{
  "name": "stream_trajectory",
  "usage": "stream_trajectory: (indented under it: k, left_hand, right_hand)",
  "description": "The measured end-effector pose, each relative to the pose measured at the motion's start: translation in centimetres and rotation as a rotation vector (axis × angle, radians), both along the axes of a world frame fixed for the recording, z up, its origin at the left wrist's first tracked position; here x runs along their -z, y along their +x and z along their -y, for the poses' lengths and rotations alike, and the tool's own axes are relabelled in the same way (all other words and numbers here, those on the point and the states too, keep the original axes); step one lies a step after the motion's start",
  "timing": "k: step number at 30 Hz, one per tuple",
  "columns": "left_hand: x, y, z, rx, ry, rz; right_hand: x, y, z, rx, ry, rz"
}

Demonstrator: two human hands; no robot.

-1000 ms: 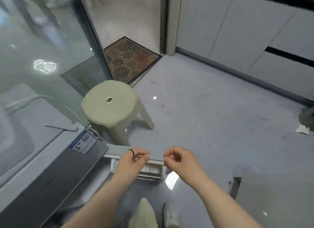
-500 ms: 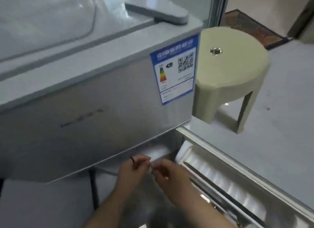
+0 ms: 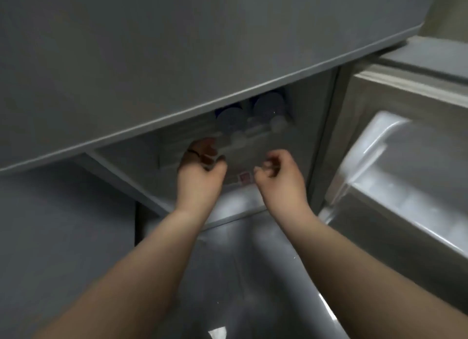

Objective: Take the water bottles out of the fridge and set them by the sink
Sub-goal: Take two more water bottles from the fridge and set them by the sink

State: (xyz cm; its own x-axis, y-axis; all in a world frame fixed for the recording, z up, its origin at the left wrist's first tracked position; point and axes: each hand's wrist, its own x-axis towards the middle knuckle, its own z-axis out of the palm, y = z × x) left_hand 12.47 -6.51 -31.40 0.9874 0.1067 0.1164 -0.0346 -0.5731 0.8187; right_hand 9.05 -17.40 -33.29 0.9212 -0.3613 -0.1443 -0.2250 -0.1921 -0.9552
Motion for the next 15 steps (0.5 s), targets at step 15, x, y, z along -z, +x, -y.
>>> stream_trajectory:
  k: [15]
  left_hand:
    - [1.9,7.4,0.2,0.567,1.038,0.184]
  right_hand:
    - [2.4,7.5,2.0,0.102,-0.257,0.024]
